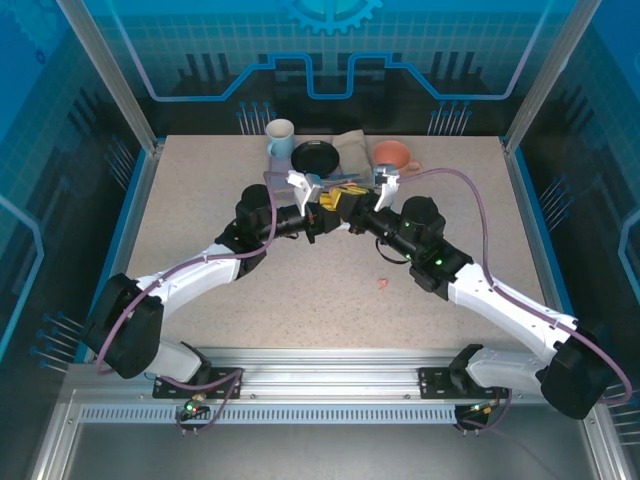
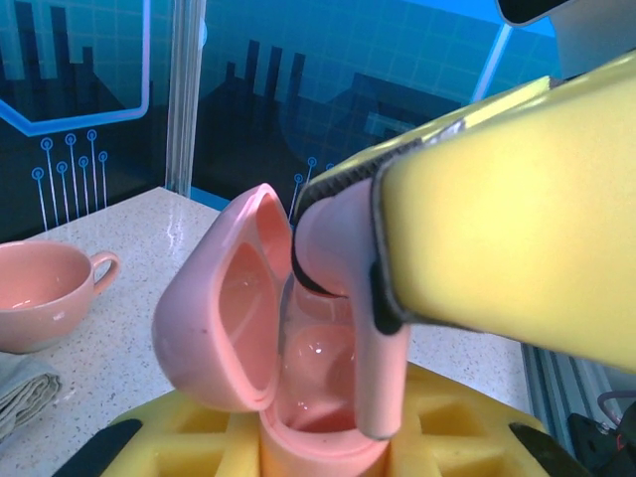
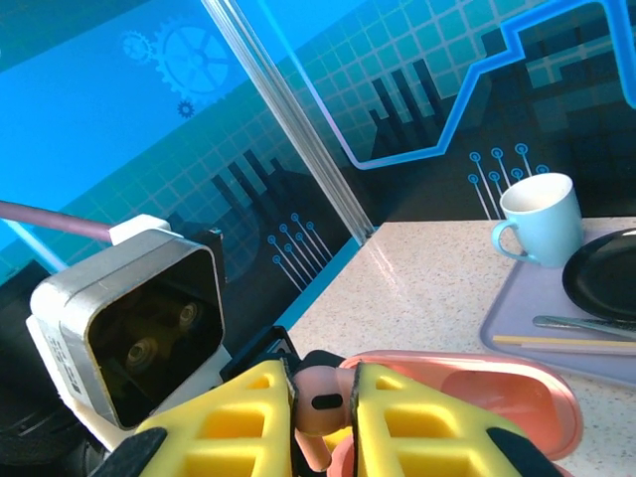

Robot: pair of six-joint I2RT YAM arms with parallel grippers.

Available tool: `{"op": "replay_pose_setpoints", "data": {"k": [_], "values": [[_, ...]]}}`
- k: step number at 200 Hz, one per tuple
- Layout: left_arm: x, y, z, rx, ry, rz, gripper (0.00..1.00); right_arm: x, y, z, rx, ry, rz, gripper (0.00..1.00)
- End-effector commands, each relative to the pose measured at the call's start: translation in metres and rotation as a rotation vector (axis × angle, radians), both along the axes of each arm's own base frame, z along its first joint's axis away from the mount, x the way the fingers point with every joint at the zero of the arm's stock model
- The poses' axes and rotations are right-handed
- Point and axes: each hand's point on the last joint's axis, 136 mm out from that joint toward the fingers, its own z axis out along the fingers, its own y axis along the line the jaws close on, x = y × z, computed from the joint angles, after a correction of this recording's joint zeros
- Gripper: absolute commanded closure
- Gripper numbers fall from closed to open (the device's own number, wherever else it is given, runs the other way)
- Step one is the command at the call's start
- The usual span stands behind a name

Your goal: Insert wireless bluetooth earbuds into charging case

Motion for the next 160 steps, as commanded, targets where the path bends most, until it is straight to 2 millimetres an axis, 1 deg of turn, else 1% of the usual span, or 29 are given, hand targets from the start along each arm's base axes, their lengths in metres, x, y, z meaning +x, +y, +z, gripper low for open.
{"op": "replay_pose_setpoints", "data": {"k": [1, 33, 77, 160], "values": [[-0.008, -0.001, 0.041, -0.062, -0.102, -0.019, 1.0, -0.002, -0.001, -0.01, -0.047, -0.021, -0.023, 0.84], [-0.007, 0.0, 0.042, -0.06, -0.102, -0.012, 1.0, -0.005, -0.003, -0.01, -0.053, -0.039, -0.028, 0.84], [-0.006, -0.001, 0.042, -0.058, -0.098, -0.011, 1.0, -0.01, -0.009, -0.003, -0.065, -0.067, -0.039, 0.85], [-0.006, -0.001, 0.046, -0.059, -0.108, -0.01, 1.0, -0.012, -0.004, -0.015, -0.107, -0.052, -0.006, 0.86]]}}
